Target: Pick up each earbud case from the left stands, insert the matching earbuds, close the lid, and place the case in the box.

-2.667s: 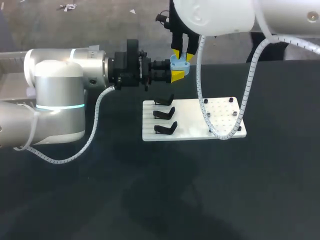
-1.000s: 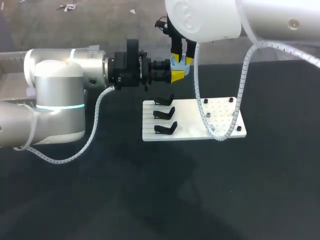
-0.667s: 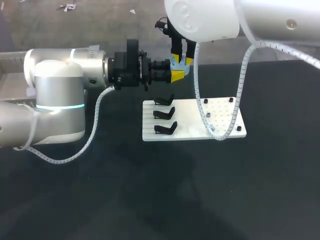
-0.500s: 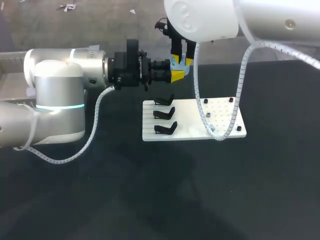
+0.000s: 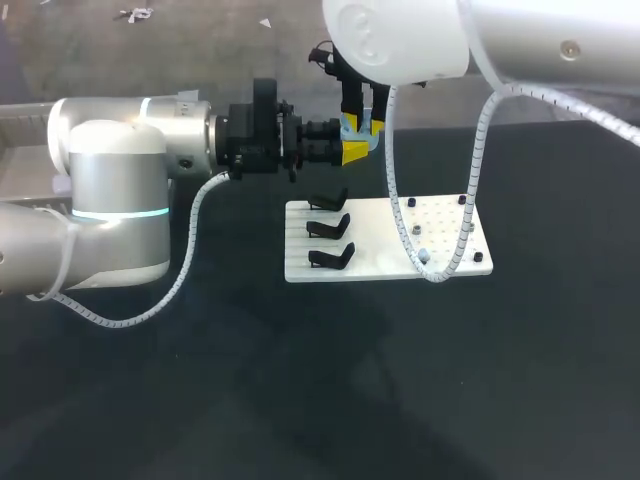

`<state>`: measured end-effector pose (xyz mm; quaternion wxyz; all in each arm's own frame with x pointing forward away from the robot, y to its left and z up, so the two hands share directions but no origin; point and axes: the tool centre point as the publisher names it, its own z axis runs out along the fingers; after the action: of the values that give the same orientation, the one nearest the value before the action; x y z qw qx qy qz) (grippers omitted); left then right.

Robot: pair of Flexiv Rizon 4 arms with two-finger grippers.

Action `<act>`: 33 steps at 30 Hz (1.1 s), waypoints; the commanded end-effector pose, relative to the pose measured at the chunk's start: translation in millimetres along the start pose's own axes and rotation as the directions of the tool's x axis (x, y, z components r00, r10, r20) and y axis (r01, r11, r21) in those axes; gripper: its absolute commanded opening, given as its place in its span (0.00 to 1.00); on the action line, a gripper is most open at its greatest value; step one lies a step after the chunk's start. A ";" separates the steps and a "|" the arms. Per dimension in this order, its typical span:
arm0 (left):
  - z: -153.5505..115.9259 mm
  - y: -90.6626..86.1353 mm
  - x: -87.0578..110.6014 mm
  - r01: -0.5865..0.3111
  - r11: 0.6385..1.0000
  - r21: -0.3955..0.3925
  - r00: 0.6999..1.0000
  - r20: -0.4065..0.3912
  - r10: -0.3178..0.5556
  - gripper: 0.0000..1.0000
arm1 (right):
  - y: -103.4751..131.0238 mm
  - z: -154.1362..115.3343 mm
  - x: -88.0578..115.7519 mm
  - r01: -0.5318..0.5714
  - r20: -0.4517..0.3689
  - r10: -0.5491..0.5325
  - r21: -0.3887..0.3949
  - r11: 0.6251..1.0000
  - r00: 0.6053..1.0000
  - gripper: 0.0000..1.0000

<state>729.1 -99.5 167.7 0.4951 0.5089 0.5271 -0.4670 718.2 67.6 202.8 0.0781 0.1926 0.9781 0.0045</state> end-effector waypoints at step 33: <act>0.4 -2.3 0.5 -0.005 1.000 -0.008 1.000 0.005 0.005 0.00 | -74.2 -10.2 51.5 0.151 0.174 -0.114 -0.211 0.966 0.978 1.00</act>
<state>728.9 -99.8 168.1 0.4952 0.5090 0.5267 -0.4672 656.4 35.1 208.4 0.1257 0.1211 0.9835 0.0478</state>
